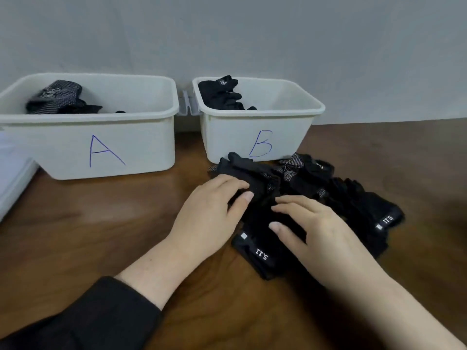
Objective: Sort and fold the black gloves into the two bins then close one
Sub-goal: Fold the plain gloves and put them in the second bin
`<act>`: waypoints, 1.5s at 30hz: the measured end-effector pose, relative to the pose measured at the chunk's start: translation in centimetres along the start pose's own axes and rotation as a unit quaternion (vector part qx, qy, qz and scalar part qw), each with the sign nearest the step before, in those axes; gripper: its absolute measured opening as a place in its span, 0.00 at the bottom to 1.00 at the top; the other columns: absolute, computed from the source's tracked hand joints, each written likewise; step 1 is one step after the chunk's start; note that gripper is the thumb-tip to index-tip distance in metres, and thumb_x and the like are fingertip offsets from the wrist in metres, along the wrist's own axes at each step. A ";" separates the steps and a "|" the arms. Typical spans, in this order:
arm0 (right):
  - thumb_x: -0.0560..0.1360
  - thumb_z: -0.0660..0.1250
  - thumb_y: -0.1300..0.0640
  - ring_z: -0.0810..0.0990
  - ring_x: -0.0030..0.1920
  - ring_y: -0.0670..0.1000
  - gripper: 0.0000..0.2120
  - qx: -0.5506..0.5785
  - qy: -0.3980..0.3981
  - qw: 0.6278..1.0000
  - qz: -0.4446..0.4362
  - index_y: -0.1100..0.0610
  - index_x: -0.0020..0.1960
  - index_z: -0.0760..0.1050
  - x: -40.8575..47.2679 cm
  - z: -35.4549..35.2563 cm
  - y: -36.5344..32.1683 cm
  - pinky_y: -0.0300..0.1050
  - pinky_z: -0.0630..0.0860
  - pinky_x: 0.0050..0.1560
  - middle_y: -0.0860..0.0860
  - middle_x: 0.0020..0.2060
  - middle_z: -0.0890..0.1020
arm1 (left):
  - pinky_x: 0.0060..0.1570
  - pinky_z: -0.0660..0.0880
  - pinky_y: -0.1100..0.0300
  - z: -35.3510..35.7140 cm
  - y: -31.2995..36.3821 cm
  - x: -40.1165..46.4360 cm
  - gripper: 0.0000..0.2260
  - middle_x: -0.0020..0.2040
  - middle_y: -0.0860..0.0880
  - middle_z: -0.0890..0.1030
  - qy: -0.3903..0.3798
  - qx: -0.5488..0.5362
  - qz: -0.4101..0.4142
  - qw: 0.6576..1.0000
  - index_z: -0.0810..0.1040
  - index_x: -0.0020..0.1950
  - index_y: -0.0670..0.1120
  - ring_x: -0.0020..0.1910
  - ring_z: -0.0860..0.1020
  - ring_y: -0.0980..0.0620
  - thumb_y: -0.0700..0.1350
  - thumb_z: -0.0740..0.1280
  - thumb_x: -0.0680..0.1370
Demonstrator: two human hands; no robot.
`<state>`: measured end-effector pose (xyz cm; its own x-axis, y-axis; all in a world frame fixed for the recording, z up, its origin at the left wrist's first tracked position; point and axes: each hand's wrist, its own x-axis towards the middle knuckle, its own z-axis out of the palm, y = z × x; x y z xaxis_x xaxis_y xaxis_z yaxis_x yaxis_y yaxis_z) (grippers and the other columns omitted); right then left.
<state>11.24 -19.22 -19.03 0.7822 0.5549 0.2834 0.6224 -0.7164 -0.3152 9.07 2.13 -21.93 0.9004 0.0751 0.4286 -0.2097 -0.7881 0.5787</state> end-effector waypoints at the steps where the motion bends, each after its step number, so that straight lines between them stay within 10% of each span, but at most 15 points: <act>1: 0.77 0.61 0.37 0.71 0.67 0.40 0.22 0.016 -0.011 1.000 0.011 0.46 0.66 0.79 -1.2 0.5 -0.1 0.39 0.65 0.69 0.38 0.66 0.76 | 0.64 0.71 0.58 0.0 0.4 -0.8 0.17 0.63 0.59 0.77 -0.002 0.000 -0.010 1.000 0.79 0.66 0.51 0.62 0.74 0.61 0.56 0.59 0.83; 5: 0.77 0.66 0.39 0.65 0.72 0.39 0.26 0.029 -0.039 0.999 0.006 0.47 0.72 0.74 -2.9 2.4 0.1 0.32 0.55 0.74 0.39 0.72 0.71 | 0.67 0.69 0.54 0.4 1.4 -3.3 0.22 0.66 0.59 0.75 -0.047 0.049 -0.071 0.995 0.76 0.71 0.53 0.65 0.73 0.58 0.61 0.60 0.81; 9: 0.78 0.71 0.50 0.77 0.65 0.48 0.14 0.043 0.003 0.999 -0.012 0.55 0.61 0.83 -3.0 3.7 0.3 0.46 0.72 0.71 0.46 0.66 0.78 | 0.67 0.69 0.50 1.1 1.8 -4.3 0.19 0.64 0.55 0.78 -0.082 0.107 -0.093 0.986 0.82 0.63 0.50 0.63 0.74 0.54 0.60 0.65 0.80; 17: 0.75 0.70 0.41 0.74 0.67 0.50 0.20 0.048 0.086 0.994 -0.038 0.53 0.60 0.81 -3.6 3.3 0.1 0.56 0.68 0.70 0.48 0.64 0.77 | 0.45 0.73 0.63 0.4 3.9 -6.4 0.04 0.43 0.54 0.82 0.012 -0.102 -0.150 0.983 0.76 0.48 0.52 0.43 0.78 0.56 0.50 0.67 0.81; 26: 0.72 0.66 0.31 0.71 0.70 0.50 0.31 0.055 0.109 0.984 -0.128 0.51 0.66 0.78 -4.3 3.0 -5.4 0.53 0.62 0.72 0.46 0.67 0.75 | 0.51 0.82 0.50 -4.1 5.0 -9.1 0.05 0.48 0.44 0.86 0.163 -0.465 -0.245 0.835 0.80 0.57 0.43 0.48 0.84 0.47 0.40 0.67 0.82; 31: 0.80 0.67 0.50 0.78 0.55 0.47 0.07 0.137 0.129 0.971 -0.148 0.52 0.55 0.81 -2.8 4.5 -9.9 0.51 0.74 0.60 0.43 0.55 0.79 | 0.62 0.78 0.47 -7.2 3.3 -11.3 0.15 0.61 0.41 0.83 0.126 -0.533 -0.247 0.799 0.76 0.69 0.43 0.61 0.82 0.44 0.43 0.65 0.83; 36: 0.77 0.71 0.48 0.76 0.56 0.40 0.14 0.234 0.041 0.963 -0.127 0.51 0.60 0.78 -2.4 5.8 -13.0 0.32 0.72 0.58 0.40 0.56 0.76 | 0.66 0.75 0.48 -9.7 1.8 -13.9 0.13 0.62 0.41 0.83 0.086 -0.502 -0.227 0.830 0.80 0.67 0.42 0.64 0.80 0.45 0.37 0.64 0.83; 45: 0.78 0.71 0.49 0.77 0.54 0.40 0.07 0.307 0.026 0.949 -0.073 0.48 0.54 0.76 -2.0 7.3 -15.3 0.36 0.77 0.54 0.39 0.51 0.77 | 0.47 0.77 0.59 -10.1 0.7 -15.1 0.07 0.42 0.47 0.85 0.169 -0.406 -0.241 0.865 0.85 0.46 0.41 0.42 0.81 0.53 0.42 0.69 0.80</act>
<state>0.36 -6.30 -21.41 0.6938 0.5958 0.4046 0.6362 -0.2437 -0.7320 -8.54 6.56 -21.01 0.8232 0.5587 0.1011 -0.1632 0.0624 0.9846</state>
